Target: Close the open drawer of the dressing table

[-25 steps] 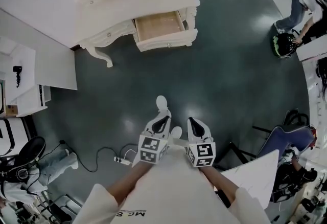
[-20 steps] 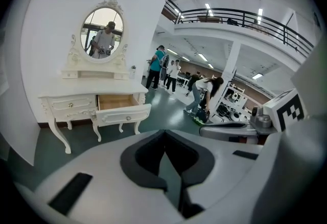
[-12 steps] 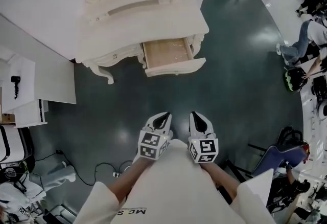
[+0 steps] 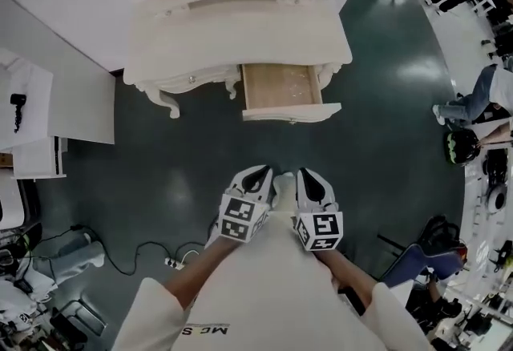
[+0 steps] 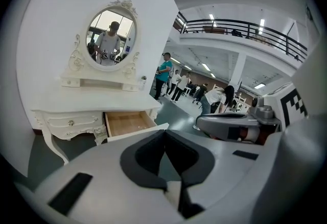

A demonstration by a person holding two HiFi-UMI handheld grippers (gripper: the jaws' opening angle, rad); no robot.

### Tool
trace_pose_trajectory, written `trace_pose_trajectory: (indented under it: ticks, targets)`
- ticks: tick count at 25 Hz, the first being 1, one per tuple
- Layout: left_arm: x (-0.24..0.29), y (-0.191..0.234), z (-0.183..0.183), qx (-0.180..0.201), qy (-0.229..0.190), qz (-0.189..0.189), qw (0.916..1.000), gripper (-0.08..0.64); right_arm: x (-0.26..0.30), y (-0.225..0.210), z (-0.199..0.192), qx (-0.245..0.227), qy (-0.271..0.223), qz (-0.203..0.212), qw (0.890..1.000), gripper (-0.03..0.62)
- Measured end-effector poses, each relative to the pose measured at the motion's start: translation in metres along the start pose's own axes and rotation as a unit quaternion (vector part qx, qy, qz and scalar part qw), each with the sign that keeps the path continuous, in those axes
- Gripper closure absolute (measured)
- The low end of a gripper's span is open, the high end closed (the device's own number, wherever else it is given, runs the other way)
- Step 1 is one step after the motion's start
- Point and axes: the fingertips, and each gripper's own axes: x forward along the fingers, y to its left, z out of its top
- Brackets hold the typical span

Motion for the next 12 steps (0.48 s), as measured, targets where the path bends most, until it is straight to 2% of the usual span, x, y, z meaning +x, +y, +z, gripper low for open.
trace_pose_trajectory:
  ticks: [5, 9, 12]
  targets:
    - [0.012, 0.016, 0.005, -0.019, 0.002, 0.022, 0.9996, 0.551, 0.029, -0.014, 0.005, -0.005, 0.019, 0.022, 1.000, 0.589]
    - [0.022, 0.031, 0.016, -0.028, 0.000, 0.050, 0.9983, 0.551, 0.047, -0.033, 0.011, 0.014, 0.026, 0.020, 0.999, 0.589]
    - [0.033, 0.030, 0.022, -0.030, 0.006, 0.058, 0.9978, 0.551, 0.058, -0.046, 0.017, 0.015, 0.029, 0.022, 0.999, 0.589]
